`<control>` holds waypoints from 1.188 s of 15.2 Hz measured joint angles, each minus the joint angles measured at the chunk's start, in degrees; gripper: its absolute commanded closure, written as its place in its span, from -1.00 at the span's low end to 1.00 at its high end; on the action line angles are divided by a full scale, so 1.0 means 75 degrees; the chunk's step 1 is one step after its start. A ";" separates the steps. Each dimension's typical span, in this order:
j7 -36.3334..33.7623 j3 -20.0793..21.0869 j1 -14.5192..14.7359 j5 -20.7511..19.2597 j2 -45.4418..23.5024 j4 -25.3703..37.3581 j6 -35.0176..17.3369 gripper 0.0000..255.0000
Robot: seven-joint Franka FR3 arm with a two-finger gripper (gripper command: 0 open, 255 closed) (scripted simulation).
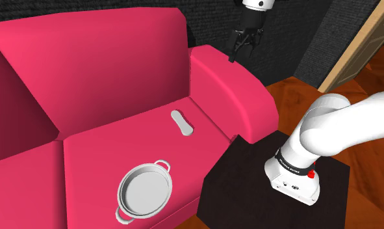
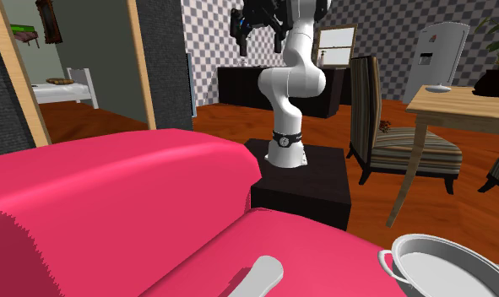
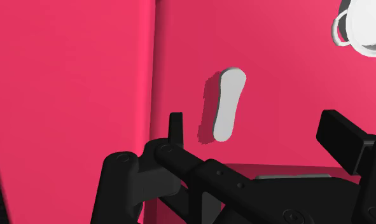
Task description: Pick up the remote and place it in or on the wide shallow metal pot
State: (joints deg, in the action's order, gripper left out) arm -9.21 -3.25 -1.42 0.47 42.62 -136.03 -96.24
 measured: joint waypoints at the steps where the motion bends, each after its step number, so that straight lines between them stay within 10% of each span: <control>1: 0.0000 0.0000 0.0000 0.0000 0.0000 0.0000 0.0000 -1.00; 18: -0.0407 0.0340 0.0222 0.0196 -0.3421 -0.0880 -0.4155 -1.00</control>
State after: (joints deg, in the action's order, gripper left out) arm -12.26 -0.70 0.25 1.94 16.96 -142.63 -127.40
